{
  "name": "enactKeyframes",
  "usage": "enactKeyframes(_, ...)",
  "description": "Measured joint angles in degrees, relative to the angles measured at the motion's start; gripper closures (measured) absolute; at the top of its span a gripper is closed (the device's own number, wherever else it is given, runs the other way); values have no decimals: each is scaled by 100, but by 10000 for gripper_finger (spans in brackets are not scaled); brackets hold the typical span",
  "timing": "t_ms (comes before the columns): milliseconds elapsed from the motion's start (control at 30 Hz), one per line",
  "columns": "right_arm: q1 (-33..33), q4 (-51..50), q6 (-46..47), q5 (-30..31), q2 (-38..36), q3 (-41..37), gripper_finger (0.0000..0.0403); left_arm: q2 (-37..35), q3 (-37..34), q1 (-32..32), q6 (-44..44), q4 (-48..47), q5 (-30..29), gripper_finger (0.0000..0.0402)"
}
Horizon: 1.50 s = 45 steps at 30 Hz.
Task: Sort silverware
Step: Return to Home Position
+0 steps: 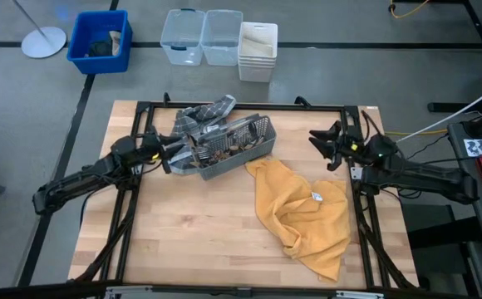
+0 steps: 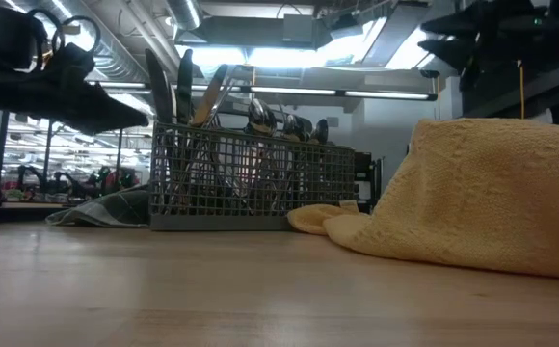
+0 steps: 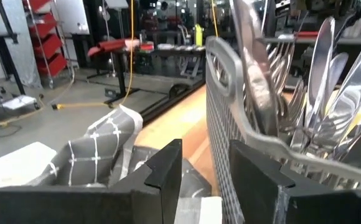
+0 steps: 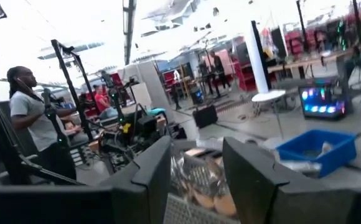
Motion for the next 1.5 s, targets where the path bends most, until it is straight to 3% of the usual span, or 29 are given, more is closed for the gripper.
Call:
enactKeyframes(567, 0, 1294, 116, -20, 10, -1557, 256, 761, 0, 0, -161, 0, 38, 279)
enactKeyframes(733, -2, 1168, 72, -494, 6, -1559, 256, 809, 0, 0, -207, 29, 174, 279)
enactKeyframes(900, 0, 1165, -31, -1003, 6, -1563, 256, 807, 0, 0, -517, 125, 736, 279)
enactKeyframes(1000, 0, 1136, -226, -1003, 6, -1566, 256, 807, 0, -21, -619, 170, 1035, 279)
enactKeyframes(1500, 0, -232, -1801, -863, 8, -1577, 256, 807, -2, -66, -1378, 179, 1061, 279)
